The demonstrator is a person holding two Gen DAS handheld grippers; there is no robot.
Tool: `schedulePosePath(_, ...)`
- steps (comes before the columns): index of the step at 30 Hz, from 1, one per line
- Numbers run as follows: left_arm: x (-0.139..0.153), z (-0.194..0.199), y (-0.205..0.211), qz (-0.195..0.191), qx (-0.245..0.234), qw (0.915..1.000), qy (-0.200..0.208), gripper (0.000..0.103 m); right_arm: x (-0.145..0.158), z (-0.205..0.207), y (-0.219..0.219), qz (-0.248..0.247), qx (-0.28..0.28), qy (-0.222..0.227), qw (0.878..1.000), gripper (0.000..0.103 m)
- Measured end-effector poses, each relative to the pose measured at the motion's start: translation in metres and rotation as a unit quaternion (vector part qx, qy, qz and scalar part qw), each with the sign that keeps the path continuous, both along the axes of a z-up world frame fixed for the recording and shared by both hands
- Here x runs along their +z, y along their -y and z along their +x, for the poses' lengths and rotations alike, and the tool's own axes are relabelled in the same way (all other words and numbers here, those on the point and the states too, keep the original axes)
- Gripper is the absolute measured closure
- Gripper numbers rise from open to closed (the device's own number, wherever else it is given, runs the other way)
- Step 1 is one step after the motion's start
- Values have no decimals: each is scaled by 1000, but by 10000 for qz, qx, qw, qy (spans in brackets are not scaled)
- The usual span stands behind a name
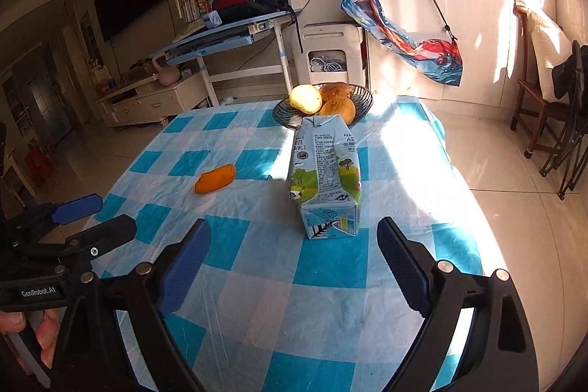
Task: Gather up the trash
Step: 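Move both open tools back over the table toward the milk carton, then grasp the white milk carton with the right gripper while the left grasps an orange peel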
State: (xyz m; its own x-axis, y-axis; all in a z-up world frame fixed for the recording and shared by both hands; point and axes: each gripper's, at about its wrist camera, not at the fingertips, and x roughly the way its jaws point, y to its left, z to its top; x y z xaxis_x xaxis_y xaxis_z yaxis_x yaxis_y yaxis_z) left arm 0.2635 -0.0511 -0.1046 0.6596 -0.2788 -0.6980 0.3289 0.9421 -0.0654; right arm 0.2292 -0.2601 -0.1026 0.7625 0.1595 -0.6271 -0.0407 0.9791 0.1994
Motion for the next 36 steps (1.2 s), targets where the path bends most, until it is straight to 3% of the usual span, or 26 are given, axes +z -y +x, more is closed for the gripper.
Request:
schedulePosePath(12,-30,78,24,229,38,9995,-212,19,-20,54,-1,-230,57,-370,9990,15)
schedulePosePath(27,-57,113,38,404,-49,9984,-398,23,-30,77,5,-330,32,-772,9965,15)
schedulePosePath(32,-60,115,44,466,-141,9976,-483,37,-33,81,1,-401,123,-889,9952,19)
schedulePosePath(35,-61,117,45,486,-146,9974,-520,49,-35,82,2,-379,133,-979,9944,32)
schedulePosePath(36,-61,116,45,488,-155,9974,-511,55,-36,83,3,-336,169,-1020,9941,41)
